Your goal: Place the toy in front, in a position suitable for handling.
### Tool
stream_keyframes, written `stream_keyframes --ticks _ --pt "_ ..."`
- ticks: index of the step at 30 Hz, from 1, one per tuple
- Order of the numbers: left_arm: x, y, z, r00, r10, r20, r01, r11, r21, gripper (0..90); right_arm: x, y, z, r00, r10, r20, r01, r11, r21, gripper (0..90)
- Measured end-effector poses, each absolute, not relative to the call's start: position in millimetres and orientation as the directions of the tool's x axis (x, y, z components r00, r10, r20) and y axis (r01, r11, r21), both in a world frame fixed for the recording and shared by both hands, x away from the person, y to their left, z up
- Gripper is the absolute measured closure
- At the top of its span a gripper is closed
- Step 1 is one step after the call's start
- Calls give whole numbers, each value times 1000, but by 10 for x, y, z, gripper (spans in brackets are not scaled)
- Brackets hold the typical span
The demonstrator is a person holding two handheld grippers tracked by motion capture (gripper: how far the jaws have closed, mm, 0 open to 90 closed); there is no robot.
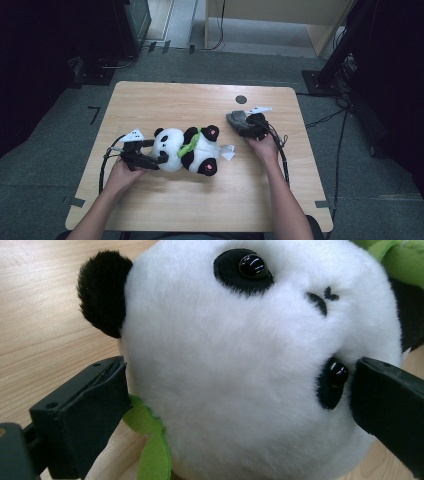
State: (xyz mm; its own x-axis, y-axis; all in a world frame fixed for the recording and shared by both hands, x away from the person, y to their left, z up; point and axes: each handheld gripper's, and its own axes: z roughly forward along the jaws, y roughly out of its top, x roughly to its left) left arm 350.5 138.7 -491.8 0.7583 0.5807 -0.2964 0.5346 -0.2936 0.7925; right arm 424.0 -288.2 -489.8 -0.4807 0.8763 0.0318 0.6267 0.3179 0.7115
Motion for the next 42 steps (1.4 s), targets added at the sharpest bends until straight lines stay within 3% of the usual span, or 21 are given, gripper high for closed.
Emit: stream_keyframes --ticks 5,8,10,15,27,42 --pt "3492 1400 -5005 770 552 -319 529 -274 803 9 4250 -2840 -5004 -499 866 -27 630 384 676 569" --pt "3474 1404 -4989 771 557 -309 523 -276 807 76 4250 -2838 -5006 -501 864 -42 625 395 673 620" --pt "3427 1410 -4960 757 580 -302 525 -263 809 135 4249 -2867 -5017 -491 871 -8 634 364 682 649" --pt "3388 1411 -4961 752 589 -295 518 -253 817 168 4261 -2981 -5029 -464 880 99 654 265 709 697" --pt "3382 1408 -4940 738 604 -301 534 -250 808 179 4218 -3033 -4877 -440 873 210 692 181 699 758" --pt "3376 1418 -4944 740 601 -303 530 -244 812 198 4199 -2879 -4739 -475 845 245 685 180 706 755"
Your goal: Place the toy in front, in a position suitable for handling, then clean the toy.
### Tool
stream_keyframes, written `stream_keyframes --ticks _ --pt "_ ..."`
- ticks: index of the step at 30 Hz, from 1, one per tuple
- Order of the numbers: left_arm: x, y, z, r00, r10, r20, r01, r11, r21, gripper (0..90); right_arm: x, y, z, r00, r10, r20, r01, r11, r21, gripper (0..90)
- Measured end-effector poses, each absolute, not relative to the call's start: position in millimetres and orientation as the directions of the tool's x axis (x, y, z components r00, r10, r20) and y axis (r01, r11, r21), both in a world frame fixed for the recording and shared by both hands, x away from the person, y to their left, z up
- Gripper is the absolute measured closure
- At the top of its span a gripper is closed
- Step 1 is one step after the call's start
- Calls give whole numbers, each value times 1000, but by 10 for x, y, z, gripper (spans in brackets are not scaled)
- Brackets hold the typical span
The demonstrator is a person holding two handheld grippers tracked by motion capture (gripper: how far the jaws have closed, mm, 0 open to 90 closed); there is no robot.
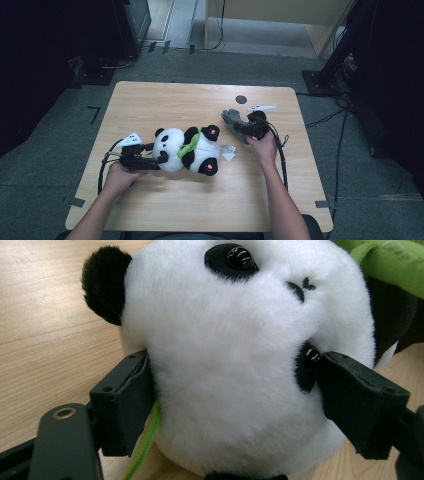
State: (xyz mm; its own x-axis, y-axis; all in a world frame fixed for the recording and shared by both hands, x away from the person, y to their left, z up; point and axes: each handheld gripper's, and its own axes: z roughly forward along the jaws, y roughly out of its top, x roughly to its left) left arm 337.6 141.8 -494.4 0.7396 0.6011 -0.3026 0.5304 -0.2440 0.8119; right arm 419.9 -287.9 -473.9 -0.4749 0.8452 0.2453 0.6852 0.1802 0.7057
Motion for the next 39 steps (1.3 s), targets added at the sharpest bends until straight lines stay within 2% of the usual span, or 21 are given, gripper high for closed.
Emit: stream_keyframes --ticks 6,12,24,33,39 --pt "3369 1421 -4931 739 603 -301 531 -245 811 242 4140 -2839 -4650 -493 839 229 668 196 718 753" --pt "3373 1421 -4928 736 605 -305 535 -242 809 244 4118 -2845 -4611 -496 842 214 662 207 720 752" --pt "3358 1415 -4923 734 611 -296 529 -242 813 243 4073 -2717 -4332 -540 819 193 618 230 752 748" --pt "3373 1399 -4901 734 617 -285 524 -247 815 245 4069 -2688 -4124 -546 814 199 622 234 747 745" --pt "3378 1394 -4892 735 617 -282 523 -251 815 264 4078 -2504 -3917 -578 797 175 601 270 753 743"
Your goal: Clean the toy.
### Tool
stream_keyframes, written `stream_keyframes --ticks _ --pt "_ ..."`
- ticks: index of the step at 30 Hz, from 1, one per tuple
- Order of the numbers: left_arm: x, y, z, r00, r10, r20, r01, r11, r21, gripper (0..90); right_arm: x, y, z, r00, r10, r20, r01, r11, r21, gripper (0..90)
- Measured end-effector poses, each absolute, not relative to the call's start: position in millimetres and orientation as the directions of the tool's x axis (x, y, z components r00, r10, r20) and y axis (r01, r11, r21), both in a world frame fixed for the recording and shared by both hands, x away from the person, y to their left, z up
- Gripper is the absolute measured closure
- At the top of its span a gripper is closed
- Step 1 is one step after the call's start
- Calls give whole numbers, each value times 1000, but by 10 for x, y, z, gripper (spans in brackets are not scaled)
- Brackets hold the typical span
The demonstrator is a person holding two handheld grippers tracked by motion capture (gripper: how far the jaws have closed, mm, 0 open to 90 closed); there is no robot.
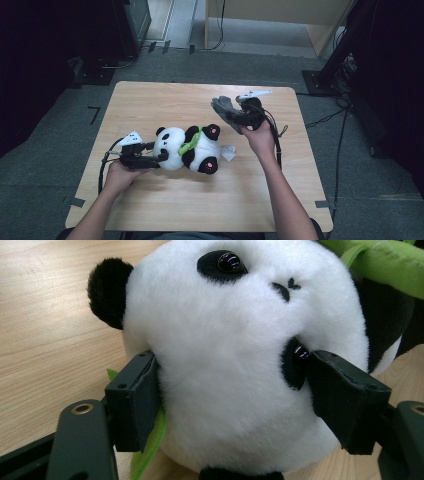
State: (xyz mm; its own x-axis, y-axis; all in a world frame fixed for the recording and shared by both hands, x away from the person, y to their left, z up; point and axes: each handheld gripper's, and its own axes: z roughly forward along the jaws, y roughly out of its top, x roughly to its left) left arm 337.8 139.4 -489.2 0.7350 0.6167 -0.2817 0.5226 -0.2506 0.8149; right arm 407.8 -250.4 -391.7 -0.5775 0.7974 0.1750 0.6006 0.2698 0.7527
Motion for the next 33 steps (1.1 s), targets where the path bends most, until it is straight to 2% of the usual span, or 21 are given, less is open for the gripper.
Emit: stream_keyframes --ticks 13,33 --pt "3376 1394 -4879 726 624 -291 534 -243 810 310 4131 -1903 -3630 -660 736 151 557 344 756 742" --pt "3394 1390 -4854 717 632 -294 546 -248 800 358 4149 -933 -3711 -757 631 167 532 448 719 742"
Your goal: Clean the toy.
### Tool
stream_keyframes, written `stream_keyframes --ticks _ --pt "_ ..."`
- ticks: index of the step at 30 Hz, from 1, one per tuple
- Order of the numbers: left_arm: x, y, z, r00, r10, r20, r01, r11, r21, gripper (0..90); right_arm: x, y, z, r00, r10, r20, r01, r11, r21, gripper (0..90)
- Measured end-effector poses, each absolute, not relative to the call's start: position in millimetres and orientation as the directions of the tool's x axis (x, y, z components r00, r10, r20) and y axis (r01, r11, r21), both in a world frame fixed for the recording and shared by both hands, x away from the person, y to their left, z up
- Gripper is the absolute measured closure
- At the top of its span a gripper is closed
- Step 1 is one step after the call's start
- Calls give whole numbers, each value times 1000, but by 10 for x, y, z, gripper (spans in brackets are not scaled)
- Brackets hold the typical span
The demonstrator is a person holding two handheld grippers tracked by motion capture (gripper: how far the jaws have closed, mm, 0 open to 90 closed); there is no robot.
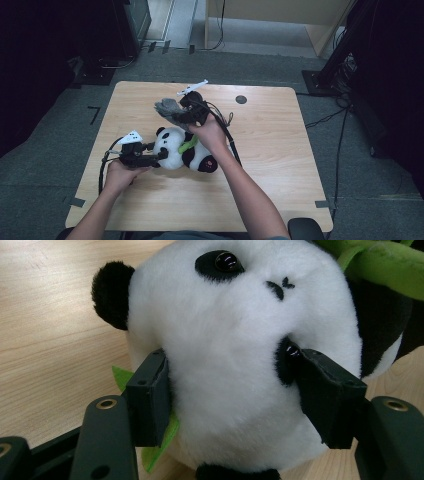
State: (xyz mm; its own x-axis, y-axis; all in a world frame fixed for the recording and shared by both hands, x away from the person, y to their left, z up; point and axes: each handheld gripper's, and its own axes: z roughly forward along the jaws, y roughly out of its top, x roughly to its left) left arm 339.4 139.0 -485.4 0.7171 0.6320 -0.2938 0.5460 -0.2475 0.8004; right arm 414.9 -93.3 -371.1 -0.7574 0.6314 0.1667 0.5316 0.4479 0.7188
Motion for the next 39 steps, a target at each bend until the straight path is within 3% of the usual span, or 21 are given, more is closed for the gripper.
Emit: stream_keyframes --ticks 13,39 --pt "3390 1376 -4847 697 651 -302 561 -233 794 390 4103 -520 -4009 -797 586 146 520 542 661 731" --pt "3402 1352 -4826 688 655 -312 577 -234 783 407 4319 -1190 -4028 -680 730 72 604 501 620 738"
